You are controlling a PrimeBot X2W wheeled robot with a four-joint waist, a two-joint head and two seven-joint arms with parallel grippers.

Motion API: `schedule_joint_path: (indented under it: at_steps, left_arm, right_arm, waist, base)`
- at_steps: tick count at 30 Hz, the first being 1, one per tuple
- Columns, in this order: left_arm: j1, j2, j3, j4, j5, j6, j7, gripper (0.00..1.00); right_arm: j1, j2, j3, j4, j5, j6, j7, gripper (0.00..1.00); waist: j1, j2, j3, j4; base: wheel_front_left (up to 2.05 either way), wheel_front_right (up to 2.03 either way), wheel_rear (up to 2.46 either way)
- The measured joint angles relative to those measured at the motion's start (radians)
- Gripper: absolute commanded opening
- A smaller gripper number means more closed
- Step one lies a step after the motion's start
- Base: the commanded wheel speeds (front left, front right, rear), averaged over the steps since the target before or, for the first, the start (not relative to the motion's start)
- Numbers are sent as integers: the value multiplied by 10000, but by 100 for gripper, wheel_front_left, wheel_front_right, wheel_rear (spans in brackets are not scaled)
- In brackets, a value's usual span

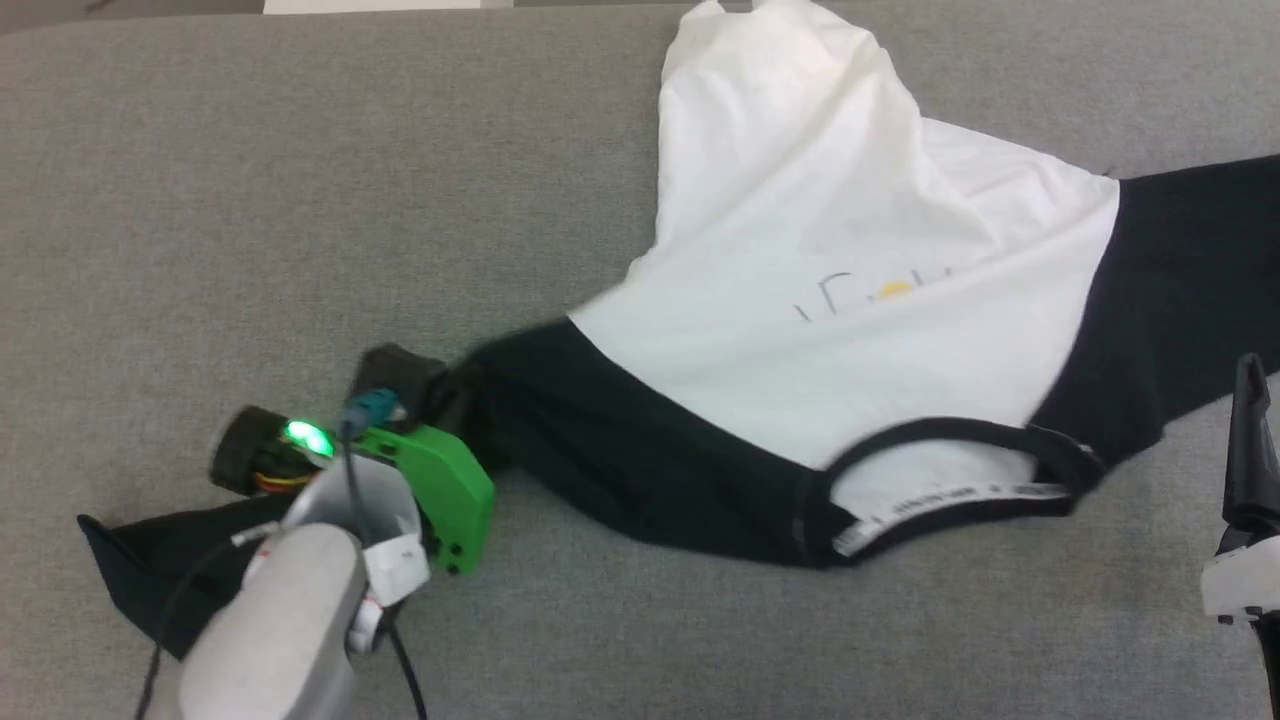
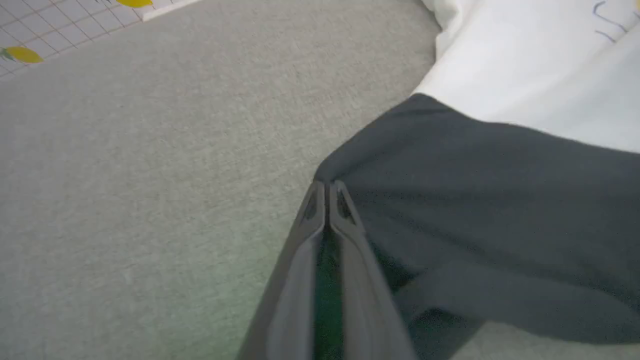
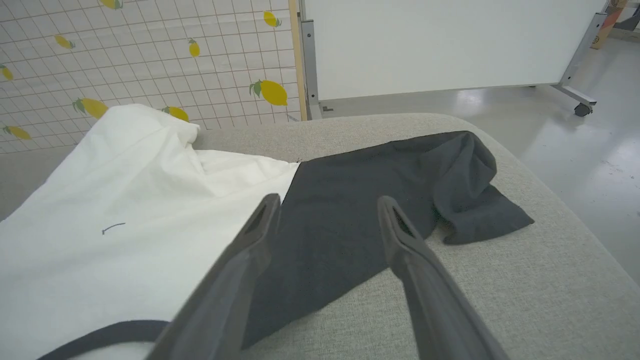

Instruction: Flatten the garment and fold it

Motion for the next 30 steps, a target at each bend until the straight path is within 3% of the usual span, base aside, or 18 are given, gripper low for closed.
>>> schedule_joint_path:
  at_steps: [2, 3, 4, 5, 6, 7, 8, 12, 15, 18, 24, 30]
  left_arm:
    - [-82, 6, 188, 44, 215, 278, -562, 0]
    - [-99, -4, 255, 63, 307, 420, -840, 22]
    - [-100, -25, 291, 94, 412, 581, -1141, 37]
    - [-99, -36, 301, 155, 454, 642, -1317, 45]
    - [-81, -82, 316, 270, 428, 685, -1436, 59]
    - [-47, -173, 339, 401, 351, 717, -1522, 95]
    - [0, -245, 349, 502, 276, 719, -1584, 100]
    - [408, -617, 566, 571, -314, 709, -2056, 100]
    - [746, -627, 671, -125, -533, 593, -2652, 100]
    - [1075, -387, 393, -1440, -522, 127, -2913, 100]
    - [1709, 593, -1007, -3507, 593, -460, -1795, 100]
    - [1658, 717, -2182, -3283, 1287, -986, -1060, 100]
  right_arm:
    - [-1, 0, 17, 4, 0, 0, 0, 100]
    - [-1, 0, 36, 8, 0, 0, 0, 100]
    - [-3, 0, 58, 15, 0, 0, 0, 100]
    - [-4, 0, 88, 27, 0, 0, 0, 100]
    - [-4, 2, 123, 36, 2, 0, 0, 100]
    - [-4, 0, 142, 48, 2, 0, -2, 100]
    - [-4, 0, 151, 67, 2, 0, 0, 100]
    - [-4, 2, 211, 146, 6, 0, 0, 100]
    - [1, 0, 192, 165, 15, 0, 0, 100]
    - [19, 0, 128, 163, 15, 0, 0, 100]
    - [67, 0, 107, 163, 86, 0, -2, 100]
    - [67, 0, 242, 127, 192, 0, -2, 100]
  waist:
    - [0, 0, -34, 44]
    - [0, 0, -57, 67]
    - [0, 0, -84, 89]
    - [0, 0, -111, 102]
    - [0, 0, -149, 116]
    - [0, 0, -185, 130]
    - [0, 0, -217, 141]
    - [0, 0, -382, 170]
    - [0, 0, -523, 167]
    - [0, 0, -668, 171]
    - [0, 0, -754, 234]
    - [0, 0, -475, 227]
  base:
    - [0, 0, 0]
    - [0, 0, 0]
    - [0, 0, 0]
    - [0, 0, 0]
    - [0, 0, 0]
    - [0, 0, 0]
    - [0, 0, 0]
    - [0, 0, 0]
    - [0, 0, 0]
    - [0, 0, 0]
    - [0, 0, 0]
    - [0, 0, 0]
